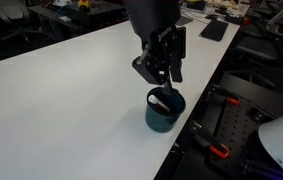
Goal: Remove the marker from the cup and put it on the table
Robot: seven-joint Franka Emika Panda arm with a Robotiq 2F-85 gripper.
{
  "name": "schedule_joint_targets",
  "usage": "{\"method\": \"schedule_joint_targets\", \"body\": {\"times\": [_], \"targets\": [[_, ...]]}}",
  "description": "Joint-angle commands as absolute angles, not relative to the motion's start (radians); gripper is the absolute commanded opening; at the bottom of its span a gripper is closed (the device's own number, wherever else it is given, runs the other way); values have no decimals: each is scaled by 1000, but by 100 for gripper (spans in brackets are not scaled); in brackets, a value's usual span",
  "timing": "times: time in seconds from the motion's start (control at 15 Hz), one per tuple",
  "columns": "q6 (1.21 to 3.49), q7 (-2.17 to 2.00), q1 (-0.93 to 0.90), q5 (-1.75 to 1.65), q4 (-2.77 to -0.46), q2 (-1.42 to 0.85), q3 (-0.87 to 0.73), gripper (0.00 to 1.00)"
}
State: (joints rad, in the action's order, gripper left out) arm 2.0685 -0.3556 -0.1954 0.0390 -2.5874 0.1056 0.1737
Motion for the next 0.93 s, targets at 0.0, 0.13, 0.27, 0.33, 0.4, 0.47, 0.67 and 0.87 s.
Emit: {"method": "schedule_joint_targets", "body": {"times": [0.0, 0.13, 0.27, 0.33, 0.4, 0.47, 0.67, 0.87], "targets": [[2103, -360, -179, 48, -2684, 248, 177, 75], [2100, -345, -170, 57, -2710, 295, 172, 90], [2103, -321, -160, 59, -2733, 332, 164, 100], [2119, -304, -156, 61, -2753, 349, 158, 100], [2152, -276, -152, 60, -2772, 362, 149, 100], [2244, -254, -141, 22, -2804, 371, 149, 100], [2420, -208, -118, -19, -2787, 288, 149, 100], [2410, -211, -121, -7, -2798, 295, 151, 100]]}}
